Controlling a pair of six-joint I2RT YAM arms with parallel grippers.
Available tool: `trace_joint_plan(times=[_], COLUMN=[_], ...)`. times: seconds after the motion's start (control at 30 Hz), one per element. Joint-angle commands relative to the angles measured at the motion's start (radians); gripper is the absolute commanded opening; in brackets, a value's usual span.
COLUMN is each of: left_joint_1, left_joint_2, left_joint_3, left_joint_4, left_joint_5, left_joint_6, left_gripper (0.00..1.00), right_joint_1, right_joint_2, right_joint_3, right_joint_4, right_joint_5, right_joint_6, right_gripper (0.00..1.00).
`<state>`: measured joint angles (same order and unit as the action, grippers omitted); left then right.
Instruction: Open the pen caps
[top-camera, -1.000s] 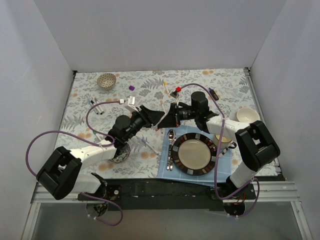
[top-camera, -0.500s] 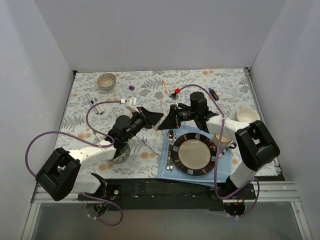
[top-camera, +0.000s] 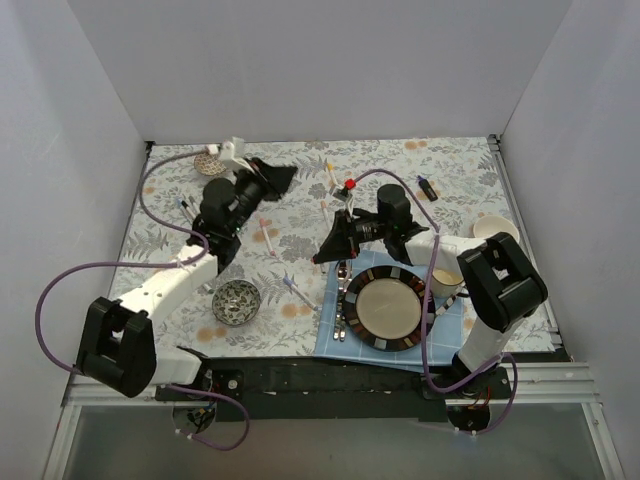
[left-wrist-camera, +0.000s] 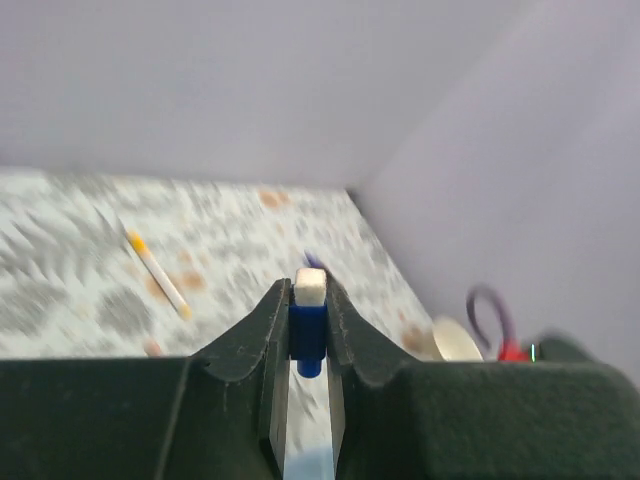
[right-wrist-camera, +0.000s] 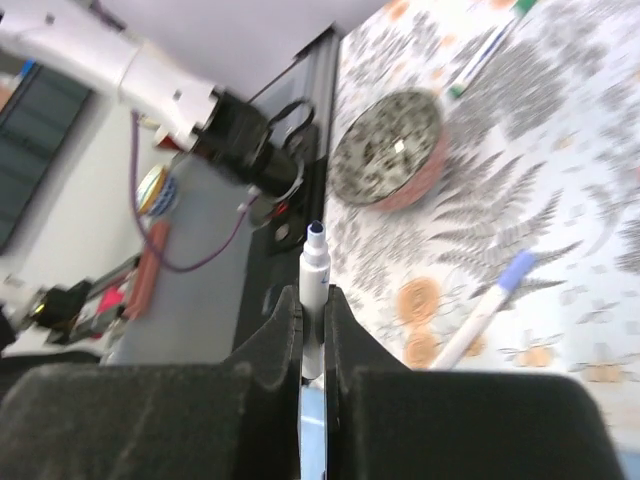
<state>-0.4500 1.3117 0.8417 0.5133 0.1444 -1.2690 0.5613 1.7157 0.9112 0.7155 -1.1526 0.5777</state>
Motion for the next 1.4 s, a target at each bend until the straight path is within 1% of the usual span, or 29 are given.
trace_joint_plan(times=[0.0,0.13,0.2,0.23,0.27,0.3,0.33,0.37,0.4,0.43,0.47,0.5,0.53,0.57,0.63,0.67,0.7,0.73,0.77,0.83,0.87,0.93,1.0,1.03,1.07,1.17,1.2,1.3,1.37], left_joint_1=[0.097,0.142,0.161,0.171,0.187,0.197,0.204,0.223,0.231,0.237,0.249,0.252,0.254,0.257,0.258,0.258,0.260,0.261,0.266,0.273,0.281,0.290,0.298,0.303,0.304,0.312,0.313,0.323,0.332], left_joint_2=[0.003,0.020,0.034,0.043,0.079,0.101,0.127,0.180,0.217,0.251,0.283,0.355,0.388,0.426,0.533,0.569,0.604,0.674,0.701,0.766,0.791,0.823,0.862,0.871,0.883,0.891,0.890,0.865,0.838], left_joint_3=[0.144,0.163,0.149,0.148,0.145,0.145,0.152,0.160,0.175,0.218,0.240,0.270,0.328,0.362,0.425,0.498,0.532,0.571,0.615,0.648,0.661,0.707,0.740,0.750,0.760,0.787,0.792,0.807,0.801], left_joint_4=[0.033,-0.004,-0.031,-0.077,-0.103,-0.128,-0.172,-0.194,-0.222,-0.275,-0.294,-0.321,-0.376,-0.400,-0.476,-0.504,-0.536,-0.579,-0.593,-0.608,-0.617,-0.643,-0.654,-0.665,-0.665,-0.674,-0.676,-0.677,-0.680], left_joint_5=[-0.074,-0.066,-0.072,-0.074,-0.077,-0.081,-0.086,-0.083,-0.082,-0.089,-0.091,-0.110,-0.130,-0.184,-0.218,-0.258,-0.270,-0.279,-0.305,-0.319,-0.327,-0.325,-0.321,-0.318,-0.312,-0.295,-0.287,-0.269,-0.250], left_joint_6=[0.111,0.103,0.065,0.045,0.016,-0.009,-0.051,-0.070,-0.085,-0.123,-0.131,-0.147,-0.158,-0.159,-0.164,-0.167,-0.168,-0.165,-0.161,-0.158,-0.159,-0.161,-0.161,-0.161,-0.159,-0.156,-0.156,-0.141,-0.136], left_gripper=[0.00,0.00,0.00,0.00,0.00,0.00,0.00,0.00,0.00,0.00,0.00,0.00,0.00,0.00,0.00,0.00,0.00,0.00,0.00,0.00,0.03,0.04,0.11,0.18,0.23,0.34,0.44,0.47,0.51], right_joint_1=[0.052,0.055,0.042,0.035,0.029,0.022,0.019,0.015,0.006,-0.003,-0.012,-0.029,-0.040,-0.049,-0.084,-0.096,-0.119,-0.130,-0.141,-0.164,-0.170,-0.189,-0.202,-0.207,-0.210,-0.225,-0.231,-0.251,-0.264], right_joint_2=[0.019,0.024,0.004,-0.008,-0.028,-0.039,-0.048,-0.066,-0.079,-0.090,-0.106,-0.114,-0.119,-0.128,-0.131,-0.136,-0.139,-0.140,-0.146,-0.149,-0.154,-0.154,-0.154,-0.151,-0.145,-0.134,-0.131,-0.114,-0.096], right_joint_3=[-0.012,0.001,0.020,0.066,0.105,0.142,0.176,0.219,0.224,0.222,0.221,0.222,0.224,0.226,0.229,0.230,0.229,0.230,0.230,0.229,0.229,0.229,0.227,0.229,0.229,0.238,0.244,0.267,0.293], right_joint_4=[0.036,0.036,-0.069,-0.176,-0.423,-0.562,-0.658,-0.713,-0.764,-0.765,-0.768,-0.780,-0.787,-0.789,-0.795,-0.797,-0.794,-0.797,-0.798,-0.797,-0.797,-0.795,-0.795,-0.794,-0.795,-0.812,-0.829,-0.870,-0.889], right_joint_5=[-0.133,-0.142,-0.122,-0.101,-0.073,0.011,0.064,0.112,0.175,0.194,0.206,0.226,0.234,0.237,0.237,0.234,0.229,0.225,0.223,0.222,0.222,0.223,0.229,0.231,0.232,0.263,0.299,0.390,0.447], right_joint_6=[0.016,0.007,-0.056,-0.134,-0.330,-0.455,-0.549,-0.663,-0.680,-0.688,-0.706,-0.717,-0.726,-0.730,-0.737,-0.737,-0.737,-0.737,-0.737,-0.736,-0.736,-0.737,-0.737,-0.737,-0.740,-0.763,-0.777,-0.827,-0.849], right_gripper=[0.01,0.01,0.01,0.01,0.01,0.01,0.01,0.01,0.01,0.01,0.01,0.01,0.01,0.01,0.01,0.01,0.01,0.01,0.01,0.01,0.01,0.01,0.01,0.01,0.01,0.01,0.01,0.01,0.01])
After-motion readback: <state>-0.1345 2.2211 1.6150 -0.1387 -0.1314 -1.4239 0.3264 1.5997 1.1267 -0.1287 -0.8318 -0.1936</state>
